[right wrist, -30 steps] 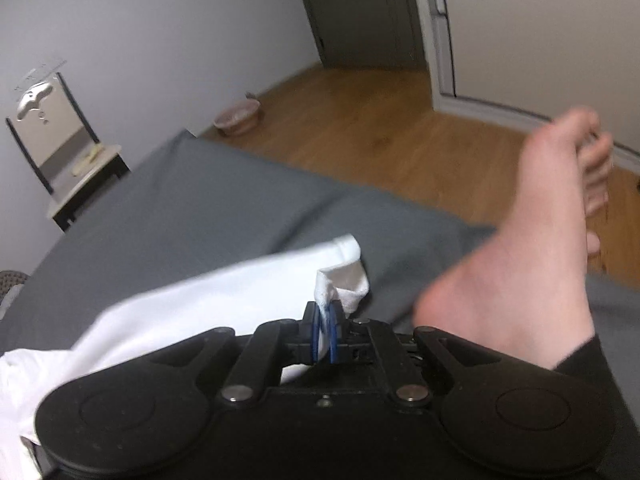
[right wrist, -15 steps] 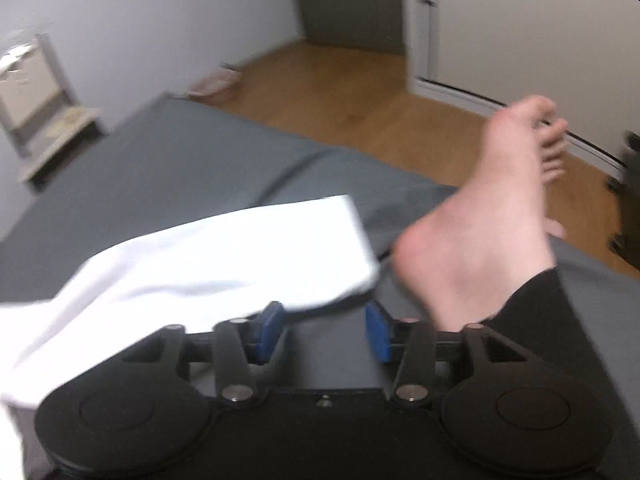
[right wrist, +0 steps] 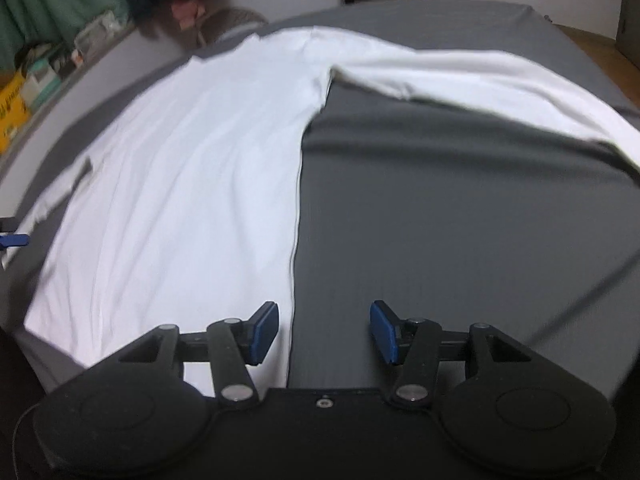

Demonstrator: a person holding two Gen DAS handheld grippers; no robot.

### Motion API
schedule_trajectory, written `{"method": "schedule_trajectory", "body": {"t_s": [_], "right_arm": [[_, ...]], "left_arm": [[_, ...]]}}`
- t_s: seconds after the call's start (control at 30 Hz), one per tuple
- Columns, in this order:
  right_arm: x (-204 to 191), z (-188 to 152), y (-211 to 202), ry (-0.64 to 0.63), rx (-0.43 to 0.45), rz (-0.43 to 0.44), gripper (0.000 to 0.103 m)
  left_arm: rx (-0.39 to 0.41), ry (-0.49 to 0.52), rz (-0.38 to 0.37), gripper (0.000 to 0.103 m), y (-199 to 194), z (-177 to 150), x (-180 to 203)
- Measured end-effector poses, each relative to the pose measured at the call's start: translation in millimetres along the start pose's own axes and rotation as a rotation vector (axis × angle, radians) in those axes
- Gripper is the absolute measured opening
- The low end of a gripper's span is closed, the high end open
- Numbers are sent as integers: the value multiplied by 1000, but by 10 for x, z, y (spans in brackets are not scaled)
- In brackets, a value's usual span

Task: Fold clothes

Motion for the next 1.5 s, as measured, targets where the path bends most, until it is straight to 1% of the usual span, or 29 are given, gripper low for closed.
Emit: {"method": "schedule_trajectory", "body": {"t_s": [0.07, 0.17, 0.23, 0.3, 0.4, 0.53, 0.57, 0.63, 0.67, 0.7, 0.73, 0.77, 0.8, 0.83, 0.9, 0.93, 0.97, 1.0, 1.03, 1.07, 1.1, 1.17, 1.2, 1.23, 1.27, 1.37, 1.4, 1.5], "right_arm": [[7, -49, 0, 16, -5, 12, 49], [-1, -89, 21, 28, -18, 34, 48], [-57, -132, 45, 28, -32, 75, 45], [-101, -184, 97, 28, -50, 122, 42], [-169, -227, 168, -1, -36, 152, 41], [-187, -288, 145, 22, 9, 198, 39], [-177, -303, 156, 35, 16, 220, 37], [-160, -323, 173, 52, 30, 243, 36], [-145, -335, 171, 59, 38, 255, 36], [-123, -341, 176, 74, 42, 267, 35], [-96, -342, 186, 96, 43, 275, 33], [-69, -342, 198, 118, 44, 284, 28], [-40, -341, 217, 141, 43, 290, 23], [-13, -340, 232, 165, 42, 298, 22], [26, -341, 246, 208, 39, 324, 22], [29, -340, 256, 219, 33, 335, 22], [20, -335, 265, 219, 26, 348, 22], [2, -331, 272, 211, 16, 360, 22], [-20, -330, 276, 200, 10, 363, 22], [-39, -328, 278, 191, 5, 364, 22], [-52, -325, 277, 186, 5, 359, 22], [-66, -322, 267, 182, 3, 348, 21], [-71, -321, 266, 178, -1, 332, 14], [-73, -321, 263, 175, -3, 319, 9], [-67, -325, 253, 174, -5, 313, 4], [-51, -320, 193, 178, -4, 311, 4], [-54, -301, 141, 184, -1, 327, 4], [-78, -219, -62, 201, -14, 373, 3]], "left_arm": [[-92, 37, 89, 103, 96, -77, -47], [-179, 85, 192, 103, 232, -167, -148], [-240, 80, 201, 103, 301, -205, -208], [-305, 52, 174, 103, 370, -212, -267], [-370, 47, 193, 102, 489, -204, -322], [-407, 125, 239, 102, 559, -216, -226], [-427, 149, 247, 97, 570, -246, -194], [-467, 204, 273, 94, 591, -328, -134], [-489, 235, 294, 90, 608, -383, -106], [-496, 263, 318, 87, 615, -418, -81], [-492, 291, 347, 78, 611, -433, -50], [-487, 299, 371, 66, 601, -425, -27], [-483, 291, 375, 62, 588, -406, -15], [-481, 270, 363, 57, 574, -382, -11], [-473, 253, 360, 53, 559, -348, -23], [-466, 246, 348, 49, 541, -332, -23], [-459, 240, 335, 35, 522, -316, -23], [-458, 211, 292, 33, 497, -296, -18], [-457, 181, 248, 33, 472, -275, -12], [-452, 169, 240, 33, 466, -261, -12], [-446, 171, 259, 33, 483, -255, -24], [-431, 173, 290, 22, 508, -235, -42], [-423, 172, 301, 18, 512, -220, -47], [-415, 174, 303, 4, 495, -201, -38], [-410, 178, 308, 4, 472, -184, -29], [-395, 191, 317, 4, 370, -123, -9], [-390, 195, 319, 4, 331, -100, -3], [-395, 204, 295, 4, 120, -33, 42]]}}
Point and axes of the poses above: each gripper's, at about its wrist camera, not at the fingertips, and y roughly the way its jaws point, x to its right, z to its top, the point moved 3 cm from there along y, roughly the way its jaws point, and after that the axes turned 11 degrees about -y, right-handed, at the moved point
